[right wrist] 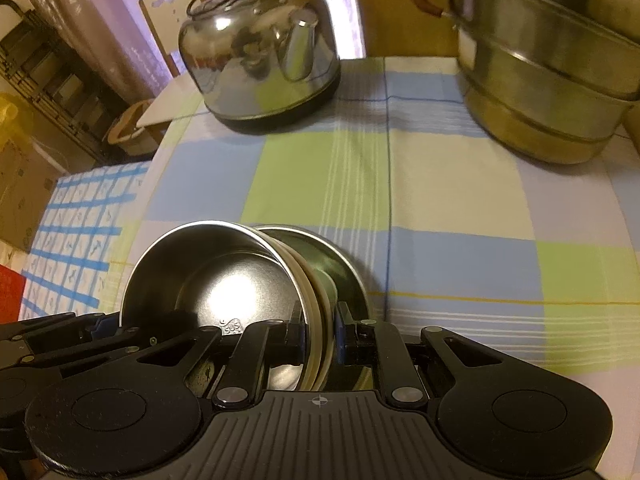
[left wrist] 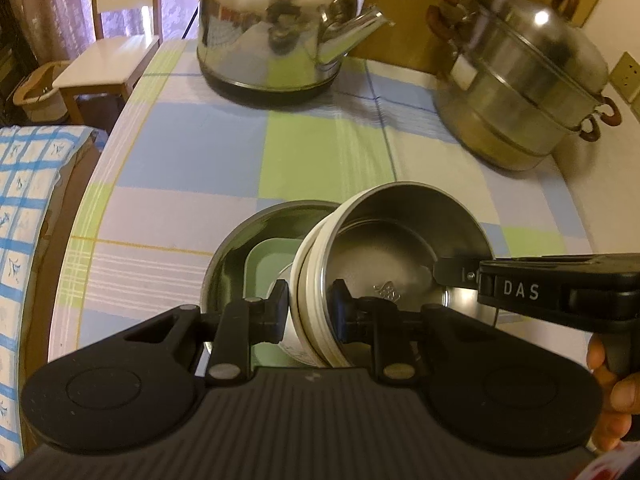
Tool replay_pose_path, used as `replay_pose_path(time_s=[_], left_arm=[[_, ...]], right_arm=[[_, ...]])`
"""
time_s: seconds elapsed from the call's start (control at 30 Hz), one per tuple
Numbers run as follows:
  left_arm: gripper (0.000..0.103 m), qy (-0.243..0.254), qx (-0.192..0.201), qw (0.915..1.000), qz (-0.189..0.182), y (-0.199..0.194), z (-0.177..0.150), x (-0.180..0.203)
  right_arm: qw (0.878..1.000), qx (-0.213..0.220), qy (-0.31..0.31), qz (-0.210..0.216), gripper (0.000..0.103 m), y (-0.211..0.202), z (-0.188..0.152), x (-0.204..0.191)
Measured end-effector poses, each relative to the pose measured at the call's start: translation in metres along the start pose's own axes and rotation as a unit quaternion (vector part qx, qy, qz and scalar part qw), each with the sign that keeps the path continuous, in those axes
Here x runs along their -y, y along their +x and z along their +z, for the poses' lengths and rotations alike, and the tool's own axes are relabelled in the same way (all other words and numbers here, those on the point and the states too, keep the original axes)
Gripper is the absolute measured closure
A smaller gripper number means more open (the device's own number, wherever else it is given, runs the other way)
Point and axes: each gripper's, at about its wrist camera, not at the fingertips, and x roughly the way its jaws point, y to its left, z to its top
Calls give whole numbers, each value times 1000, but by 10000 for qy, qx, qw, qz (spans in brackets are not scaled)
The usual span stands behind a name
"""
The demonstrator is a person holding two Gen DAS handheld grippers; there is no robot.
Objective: Organize plates and bowls
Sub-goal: 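Lower the bowl stack onto the floral dish on the plate stack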
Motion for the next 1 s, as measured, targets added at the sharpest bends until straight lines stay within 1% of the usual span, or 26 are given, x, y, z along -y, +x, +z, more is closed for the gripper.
replay_pose_path(time_s=[0.2, 0.67, 1.0], left_arm=[[83, -42, -148, 9999, 3, 14, 3, -10], [83, -67, -401, 9992, -4, 35, 4, -21], [83, -83, -459, 9989, 19, 40, 4, -23]], right_arm=[[9999, -170, 26, -15, 89, 19, 1, -5], [9991, -397, 106, -61, 89, 41, 1, -7], [9988, -461, 157, -58, 89, 50, 2, -6]])
